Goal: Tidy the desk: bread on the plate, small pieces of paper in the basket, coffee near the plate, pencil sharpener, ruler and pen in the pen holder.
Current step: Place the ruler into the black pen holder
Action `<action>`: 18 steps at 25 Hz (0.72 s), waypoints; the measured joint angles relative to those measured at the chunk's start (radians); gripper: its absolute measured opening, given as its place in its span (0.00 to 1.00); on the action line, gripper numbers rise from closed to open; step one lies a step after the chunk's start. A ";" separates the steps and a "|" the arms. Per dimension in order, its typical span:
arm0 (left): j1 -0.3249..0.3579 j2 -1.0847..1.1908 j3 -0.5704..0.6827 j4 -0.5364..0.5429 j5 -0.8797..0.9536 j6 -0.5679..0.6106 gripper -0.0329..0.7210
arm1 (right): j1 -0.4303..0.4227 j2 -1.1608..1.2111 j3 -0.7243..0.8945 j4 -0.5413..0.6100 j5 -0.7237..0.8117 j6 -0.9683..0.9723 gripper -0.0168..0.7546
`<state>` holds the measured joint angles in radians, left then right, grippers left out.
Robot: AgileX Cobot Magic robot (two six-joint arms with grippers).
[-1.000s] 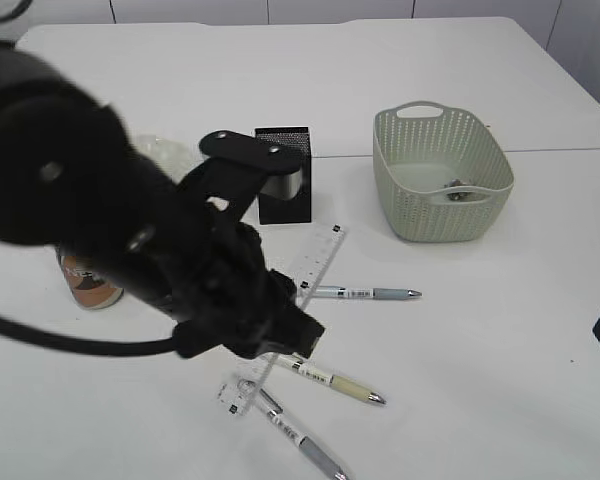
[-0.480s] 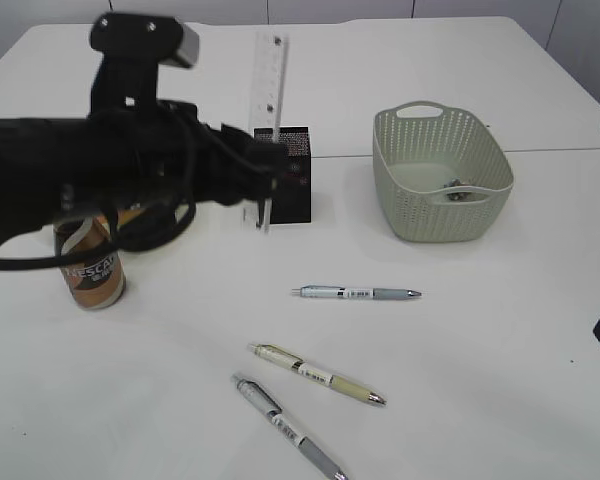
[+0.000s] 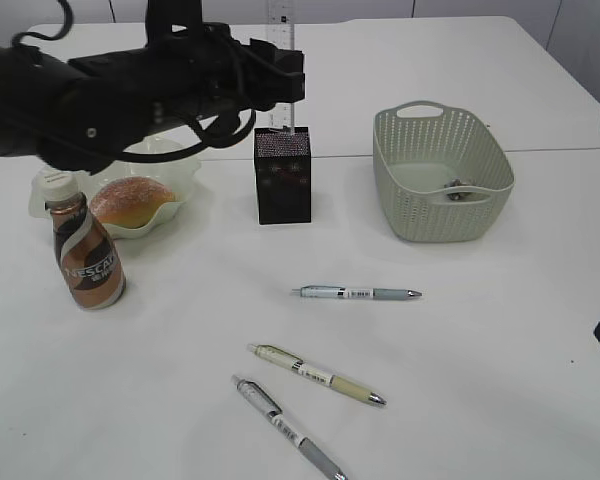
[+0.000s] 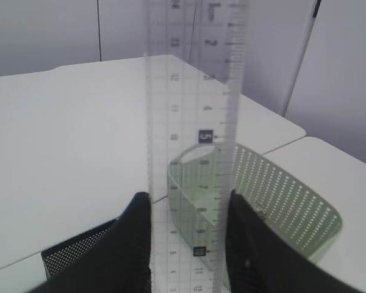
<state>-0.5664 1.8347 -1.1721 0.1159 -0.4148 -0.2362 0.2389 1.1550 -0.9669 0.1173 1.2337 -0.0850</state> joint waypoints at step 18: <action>0.083 0.394 -0.392 -0.019 -0.027 -0.001 0.37 | 0.000 0.000 0.000 -0.030 0.000 -0.057 0.59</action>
<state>-0.4830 2.2289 -1.5644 0.0974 -0.4418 -0.2376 0.2389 1.1550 -0.9669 0.0870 1.2337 -0.1415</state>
